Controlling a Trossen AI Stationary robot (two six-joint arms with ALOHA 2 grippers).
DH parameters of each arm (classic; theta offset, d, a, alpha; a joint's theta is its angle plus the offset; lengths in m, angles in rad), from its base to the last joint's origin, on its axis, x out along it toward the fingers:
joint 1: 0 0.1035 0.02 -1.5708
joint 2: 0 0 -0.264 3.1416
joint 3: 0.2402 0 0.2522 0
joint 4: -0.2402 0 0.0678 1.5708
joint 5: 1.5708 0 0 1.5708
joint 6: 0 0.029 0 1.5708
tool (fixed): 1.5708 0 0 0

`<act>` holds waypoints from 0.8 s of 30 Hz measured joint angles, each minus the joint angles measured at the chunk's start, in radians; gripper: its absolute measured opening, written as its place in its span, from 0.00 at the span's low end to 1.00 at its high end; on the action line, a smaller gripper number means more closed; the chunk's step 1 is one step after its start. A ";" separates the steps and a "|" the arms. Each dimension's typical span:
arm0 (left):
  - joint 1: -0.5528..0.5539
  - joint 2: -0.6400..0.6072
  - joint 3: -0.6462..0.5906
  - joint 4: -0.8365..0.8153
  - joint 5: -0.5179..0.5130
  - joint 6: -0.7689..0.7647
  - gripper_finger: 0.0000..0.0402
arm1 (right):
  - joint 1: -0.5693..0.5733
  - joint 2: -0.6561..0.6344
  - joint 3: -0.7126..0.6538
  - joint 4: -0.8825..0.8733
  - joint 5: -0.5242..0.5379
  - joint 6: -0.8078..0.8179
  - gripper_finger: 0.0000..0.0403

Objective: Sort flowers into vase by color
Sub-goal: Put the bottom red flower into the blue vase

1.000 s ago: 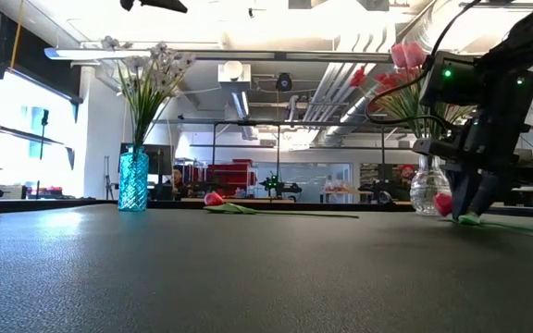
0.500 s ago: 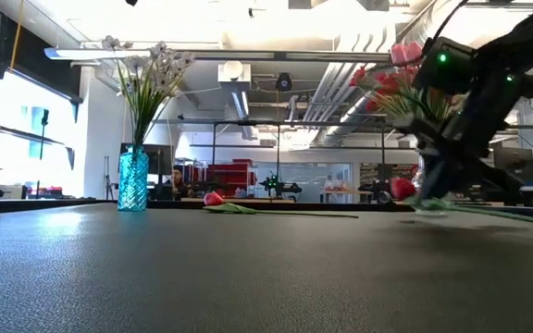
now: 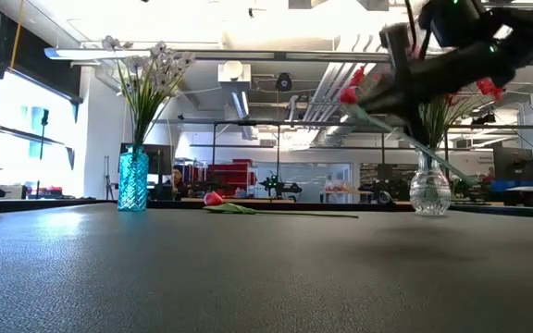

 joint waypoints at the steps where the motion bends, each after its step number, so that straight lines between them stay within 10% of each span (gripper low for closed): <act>1: -0.004 0.015 0.000 0.015 0.000 0.007 0.54 | 0.000 0.000 0.018 0.002 -0.010 -0.025 0.00; 24: -0.014 0.263 0.001 0.467 0.086 0.131 0.54 | 0.000 0.022 0.646 -0.232 -0.093 -0.738 0.00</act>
